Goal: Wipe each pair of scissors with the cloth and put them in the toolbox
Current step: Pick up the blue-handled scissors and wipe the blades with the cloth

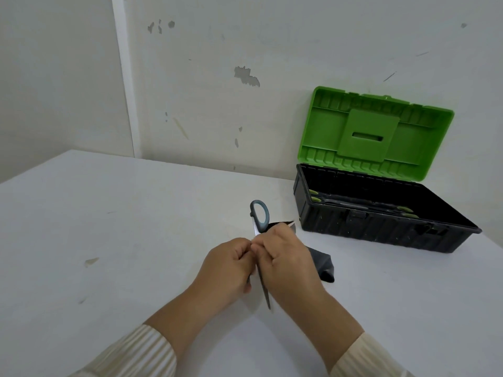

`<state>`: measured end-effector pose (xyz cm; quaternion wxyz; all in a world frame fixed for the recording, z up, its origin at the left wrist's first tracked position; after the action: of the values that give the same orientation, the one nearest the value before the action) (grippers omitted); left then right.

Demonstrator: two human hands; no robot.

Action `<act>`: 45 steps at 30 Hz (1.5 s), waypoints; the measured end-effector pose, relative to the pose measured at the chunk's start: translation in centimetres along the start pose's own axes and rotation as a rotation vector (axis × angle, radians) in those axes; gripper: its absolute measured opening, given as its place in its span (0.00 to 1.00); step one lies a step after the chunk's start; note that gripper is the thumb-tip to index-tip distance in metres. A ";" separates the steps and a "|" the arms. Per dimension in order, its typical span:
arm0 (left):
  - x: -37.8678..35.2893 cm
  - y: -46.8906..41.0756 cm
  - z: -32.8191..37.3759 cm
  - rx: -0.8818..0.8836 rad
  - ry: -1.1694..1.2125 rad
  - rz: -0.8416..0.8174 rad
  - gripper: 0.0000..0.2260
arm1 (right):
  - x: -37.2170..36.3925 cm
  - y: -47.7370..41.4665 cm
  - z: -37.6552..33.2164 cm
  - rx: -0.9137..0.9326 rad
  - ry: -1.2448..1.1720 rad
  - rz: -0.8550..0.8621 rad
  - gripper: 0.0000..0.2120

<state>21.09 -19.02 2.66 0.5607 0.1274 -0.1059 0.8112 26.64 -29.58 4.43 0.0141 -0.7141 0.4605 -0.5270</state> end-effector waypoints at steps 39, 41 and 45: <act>2.8 -0.8 -0.4 0.310 0.475 -0.066 0.06 | 2.3 -0.4 3.5 -0.633 -0.747 -0.310 0.08; 2.9 -0.9 -0.4 0.304 0.457 -0.042 0.07 | 2.7 -0.3 3.8 -0.647 -0.714 -0.314 0.13; 2.9 -0.5 -0.2 0.314 0.323 -0.088 0.09 | 4.6 -0.8 5.0 -0.580 -0.652 0.078 0.08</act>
<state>20.61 -16.22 3.43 0.5786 0.0861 0.1183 0.8024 31.05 -34.57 6.04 -0.0226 -0.7997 0.5875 -0.1219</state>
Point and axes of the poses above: each hand's wrist, its own y-axis away from the middle knuckle, its own x-axis out of the back of the hand, z = x × y, the point moved 1 cm from there along -y, towards the middle knuckle, and after that the axes turned 2 degrees about -z, right-handed, at the moved point
